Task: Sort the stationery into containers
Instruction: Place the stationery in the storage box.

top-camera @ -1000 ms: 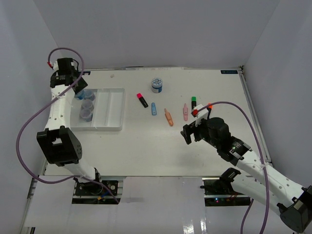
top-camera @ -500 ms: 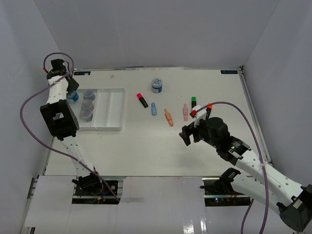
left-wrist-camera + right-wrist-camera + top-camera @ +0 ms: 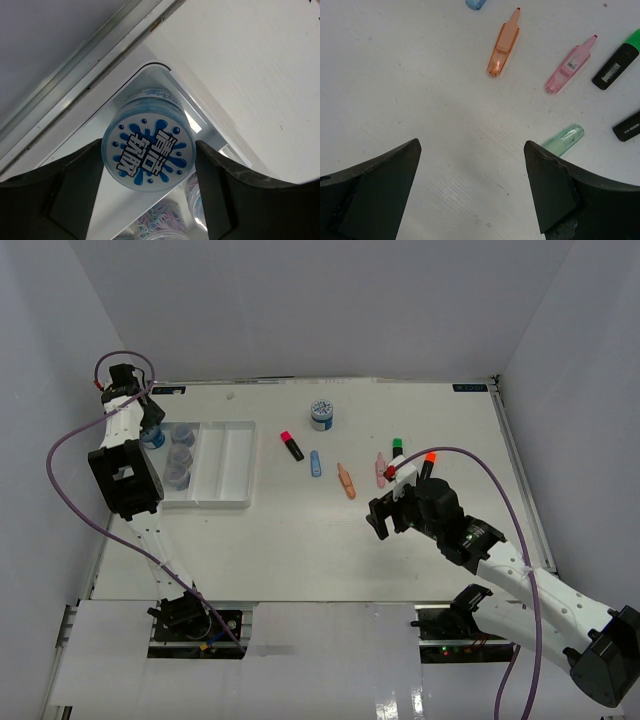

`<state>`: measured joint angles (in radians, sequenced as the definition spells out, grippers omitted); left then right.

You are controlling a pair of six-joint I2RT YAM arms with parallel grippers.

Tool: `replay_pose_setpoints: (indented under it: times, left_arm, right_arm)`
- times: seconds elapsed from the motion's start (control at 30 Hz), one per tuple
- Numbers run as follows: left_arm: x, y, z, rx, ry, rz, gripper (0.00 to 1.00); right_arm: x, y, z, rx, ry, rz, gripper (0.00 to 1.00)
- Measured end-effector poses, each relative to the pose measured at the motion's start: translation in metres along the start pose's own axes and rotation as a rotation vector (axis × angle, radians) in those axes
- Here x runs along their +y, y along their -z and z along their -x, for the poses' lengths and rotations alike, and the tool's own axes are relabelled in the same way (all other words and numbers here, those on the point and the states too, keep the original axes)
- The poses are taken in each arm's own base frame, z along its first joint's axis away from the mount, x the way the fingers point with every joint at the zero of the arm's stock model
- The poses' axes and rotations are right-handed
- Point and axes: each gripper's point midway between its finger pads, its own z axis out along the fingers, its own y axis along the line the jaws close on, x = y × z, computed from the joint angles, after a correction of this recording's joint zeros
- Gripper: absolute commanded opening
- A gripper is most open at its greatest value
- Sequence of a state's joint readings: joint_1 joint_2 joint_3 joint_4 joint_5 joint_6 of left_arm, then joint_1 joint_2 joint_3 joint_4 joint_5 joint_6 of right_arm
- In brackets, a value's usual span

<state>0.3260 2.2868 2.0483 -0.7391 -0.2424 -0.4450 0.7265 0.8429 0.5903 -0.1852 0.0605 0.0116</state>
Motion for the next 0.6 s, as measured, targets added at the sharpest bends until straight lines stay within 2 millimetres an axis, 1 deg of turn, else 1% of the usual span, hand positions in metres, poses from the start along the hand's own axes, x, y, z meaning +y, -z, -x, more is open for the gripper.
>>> replay_pose_setpoints:
  times: [0.03, 0.07, 0.1, 0.23, 0.3, 0.37, 0.47, 0.5, 0.53, 0.6]
  left_arm:
    - [0.000, 0.000, 0.000, 0.001, -0.001, -0.003, 0.87]
    - [-0.001, 0.000, 0.000, 0.000, 0.001, -0.006, 0.95]
    - [-0.002, 0.000, 0.001, -0.004, -0.001, -0.011, 0.97]
    - [-0.004, 0.006, 0.003, -0.005, 0.000, -0.028, 0.98]
    - [-0.003, 0.013, 0.003, -0.005, 0.001, -0.033, 0.98]
    - [-0.004, 0.025, 0.005, -0.008, -0.003, -0.050, 0.98]
    - [-0.012, 0.056, 0.009, -0.026, -0.032, -0.098, 0.98]
    - [-0.019, 0.069, 0.011, -0.042, -0.052, -0.122, 0.98]
    - [-0.029, 0.085, 0.013, -0.066, -0.082, -0.150, 0.98]
    - [-0.065, 0.120, 0.007, -0.119, -0.176, -0.235, 0.98]
  right_arm:
    - [0.000, -0.001, -0.001, 0.003, 0.000, 0.000, 0.90]
    - [0.000, -0.001, -0.001, 0.005, 0.000, 0.000, 0.90]
    - [0.000, -0.001, -0.001, 0.006, 0.000, 0.000, 0.90]
    - [0.000, -0.001, -0.002, 0.008, 0.000, 0.001, 0.90]
    - [0.000, -0.001, -0.002, 0.008, 0.000, 0.002, 0.90]
    - [0.001, -0.001, -0.001, 0.007, 0.000, 0.004, 0.90]
    - [0.001, 0.001, 0.001, -0.005, 0.000, 0.004, 0.90]
    - [0.001, 0.002, 0.003, -0.012, 0.000, 0.004, 0.90]
    - [0.001, 0.003, 0.005, -0.020, 0.000, 0.004, 0.90]
    - [0.001, 0.006, 0.008, -0.037, 0.000, 0.004, 0.90]
